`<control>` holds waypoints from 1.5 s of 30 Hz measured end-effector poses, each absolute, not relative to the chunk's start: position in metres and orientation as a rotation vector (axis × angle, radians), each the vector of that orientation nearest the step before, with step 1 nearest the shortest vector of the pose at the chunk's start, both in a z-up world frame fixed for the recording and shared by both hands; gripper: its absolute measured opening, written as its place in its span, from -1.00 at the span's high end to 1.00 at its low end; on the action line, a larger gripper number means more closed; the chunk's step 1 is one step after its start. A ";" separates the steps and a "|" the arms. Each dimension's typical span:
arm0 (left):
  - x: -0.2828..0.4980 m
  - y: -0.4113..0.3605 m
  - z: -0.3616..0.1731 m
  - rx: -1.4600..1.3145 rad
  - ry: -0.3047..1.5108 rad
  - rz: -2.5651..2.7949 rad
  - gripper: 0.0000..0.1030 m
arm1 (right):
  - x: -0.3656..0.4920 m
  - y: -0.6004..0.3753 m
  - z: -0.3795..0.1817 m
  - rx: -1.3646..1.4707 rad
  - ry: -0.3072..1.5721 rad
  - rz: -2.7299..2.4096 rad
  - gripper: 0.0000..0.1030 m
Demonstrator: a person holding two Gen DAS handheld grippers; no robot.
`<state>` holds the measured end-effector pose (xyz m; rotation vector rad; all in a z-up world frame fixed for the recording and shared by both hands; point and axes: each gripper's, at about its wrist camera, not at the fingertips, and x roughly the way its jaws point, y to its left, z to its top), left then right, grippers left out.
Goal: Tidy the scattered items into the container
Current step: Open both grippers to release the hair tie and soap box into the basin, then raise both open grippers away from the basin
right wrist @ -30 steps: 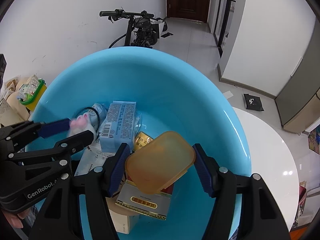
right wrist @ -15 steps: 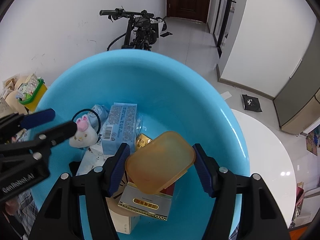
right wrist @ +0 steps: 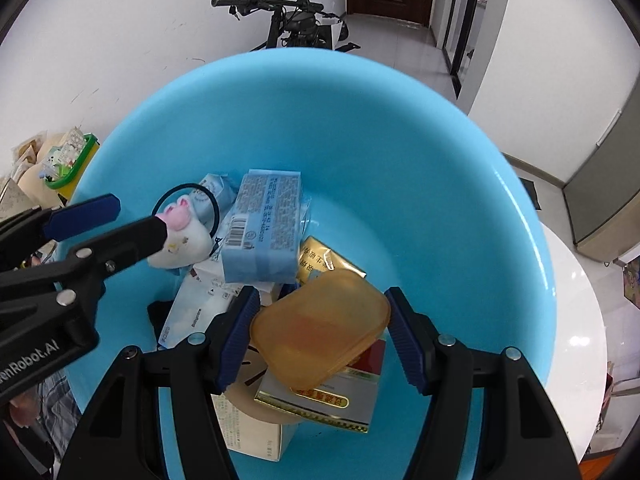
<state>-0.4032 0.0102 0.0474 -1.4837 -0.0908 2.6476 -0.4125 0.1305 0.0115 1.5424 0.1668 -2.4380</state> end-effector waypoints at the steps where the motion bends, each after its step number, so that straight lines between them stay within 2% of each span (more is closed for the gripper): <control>1: -0.403 0.010 0.048 -1.485 -0.086 2.648 -0.13 | -0.413 0.130 0.012 1.545 0.168 -2.438 -0.22; 18: -0.402 0.006 0.047 -1.508 -0.084 2.633 -0.12 | -0.408 0.129 0.013 1.560 0.187 -2.438 -0.28; 25: -0.400 0.005 0.050 -1.501 -0.081 2.635 -0.13 | -0.398 0.130 0.021 1.536 0.187 -2.457 -0.48; 35: -0.376 0.005 0.061 -1.447 -0.063 2.666 -0.13 | -0.377 0.138 0.034 1.470 0.145 -2.502 -0.52; 36: -0.372 0.005 0.064 -1.434 -0.061 2.675 -0.21 | -0.373 0.138 0.036 1.459 0.154 -2.509 -0.53; 37: -0.369 0.004 0.066 -1.422 -0.064 2.683 -0.44 | -0.375 0.138 0.038 1.449 0.161 -2.515 -0.55; 39: -0.360 0.000 0.072 -1.368 -0.098 2.703 -0.61 | -0.370 0.137 0.045 1.414 0.179 -2.536 -0.63; 42: -0.346 -0.004 0.080 -1.314 -0.120 2.741 -0.62 | -0.357 0.140 0.058 1.345 0.203 -2.583 -0.70; 45: -0.333 -0.002 0.087 -1.275 -0.085 2.779 -0.62 | -0.339 0.147 0.068 1.288 0.208 -2.629 -0.87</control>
